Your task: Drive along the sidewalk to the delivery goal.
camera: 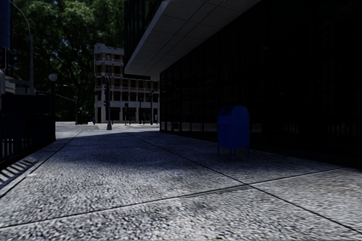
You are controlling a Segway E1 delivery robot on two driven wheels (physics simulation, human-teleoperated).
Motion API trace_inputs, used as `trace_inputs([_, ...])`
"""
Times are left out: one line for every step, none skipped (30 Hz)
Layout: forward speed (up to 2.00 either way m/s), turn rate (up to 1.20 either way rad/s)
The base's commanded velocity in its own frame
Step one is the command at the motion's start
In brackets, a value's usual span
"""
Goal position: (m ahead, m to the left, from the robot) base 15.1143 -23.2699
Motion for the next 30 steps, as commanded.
trace_inputs([0.0, -0.46])
trace_inputs([0.0, -0.46])
trace_inputs([0.0, -0.46])
trace_inputs([0.0, -0.46])
trace_inputs([0.0, -0.46])
trace_inputs([0.0, -0.46])
trace_inputs([0.0, -0.46])
trace_inputs([0.0, -0.46])
trace_inputs([0.0, -0.46])
trace_inputs([0.0, -0.46])
trace_inputs([0.0, -0.46])
trace_inputs([0.0, -0.46])
trace_inputs([0.0, -0.46])
trace_inputs([0.0, -0.46])
trace_inputs([0.0, -0.46])
trace_inputs([0.0, -0.48])
trace_inputs([0.0, -0.49])
trace_inputs([0.0, -0.49])
trace_inputs([0.0, -0.49])
trace_inputs([0.0, -0.49])
trace_inputs([0.0, -0.49])
trace_inputs([0.0, -0.49])
trace_inputs([0.0, -0.49])
trace_inputs([0.0, -0.49])
trace_inputs([0.0, -0.49])
trace_inputs([0.0, -0.5])
trace_inputs([0.0, -0.5])
trace_inputs([0.0, -0.5])
trace_inputs([0.0, -0.51])
trace_inputs([0.0, -0.56])
